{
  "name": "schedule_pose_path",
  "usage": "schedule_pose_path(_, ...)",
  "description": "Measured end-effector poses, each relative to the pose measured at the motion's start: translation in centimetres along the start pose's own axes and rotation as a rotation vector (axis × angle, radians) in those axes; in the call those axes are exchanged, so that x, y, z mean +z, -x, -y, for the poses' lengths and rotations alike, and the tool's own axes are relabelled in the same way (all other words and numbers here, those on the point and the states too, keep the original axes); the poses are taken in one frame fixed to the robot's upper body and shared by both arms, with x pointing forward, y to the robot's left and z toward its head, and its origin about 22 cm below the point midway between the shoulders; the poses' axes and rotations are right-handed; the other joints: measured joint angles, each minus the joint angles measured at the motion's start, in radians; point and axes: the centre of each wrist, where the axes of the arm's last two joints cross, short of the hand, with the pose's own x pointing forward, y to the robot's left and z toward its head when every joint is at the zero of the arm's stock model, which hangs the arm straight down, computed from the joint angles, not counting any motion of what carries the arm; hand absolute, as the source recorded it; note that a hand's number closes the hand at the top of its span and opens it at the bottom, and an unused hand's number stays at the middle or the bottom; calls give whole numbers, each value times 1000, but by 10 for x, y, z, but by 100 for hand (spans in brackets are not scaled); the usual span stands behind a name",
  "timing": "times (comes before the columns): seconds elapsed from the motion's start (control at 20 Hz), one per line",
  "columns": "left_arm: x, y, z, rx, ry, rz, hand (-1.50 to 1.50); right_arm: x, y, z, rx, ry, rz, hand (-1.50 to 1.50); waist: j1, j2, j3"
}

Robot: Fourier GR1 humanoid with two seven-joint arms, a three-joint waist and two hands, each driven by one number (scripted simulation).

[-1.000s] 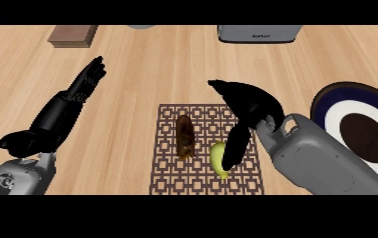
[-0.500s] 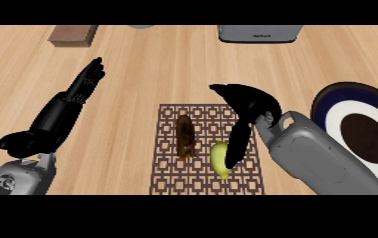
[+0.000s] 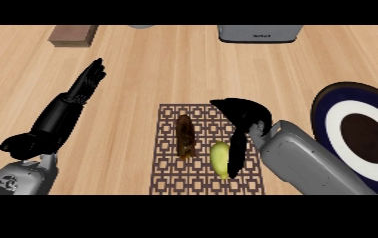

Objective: Pick the lemon from the placemat and place it in the plate

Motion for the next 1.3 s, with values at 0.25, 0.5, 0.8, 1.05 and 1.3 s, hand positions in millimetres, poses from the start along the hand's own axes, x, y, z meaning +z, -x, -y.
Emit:
schedule_pose_path(0.25, -4, -2, -4, -1, 3, 1, 0, -11, 0, -15, 6, -43, -14, -150, -1, 0, 0)
schedule_pose_path(0.5, 1, -1, -1, 2, 1, -7, 0, -21, 3, -35, 22, -93, -28, -150, 0, 0, 0)
schedule_pose_path(0.8, 4, -3, 1, 2, 2, -2, 0, -31, 5, -65, 61, -128, -52, -150, -1, 0, 0)
schedule_pose_path(1.05, 1, -1, -2, -4, 4, -1, 0, -38, 6, -73, 100, -126, -54, 150, -1, -4, -1)
schedule_pose_path(1.3, 3, -4, -1, -4, 2, -1, 0, -39, 4, -77, 182, -73, -17, 150, -2, -9, -5)
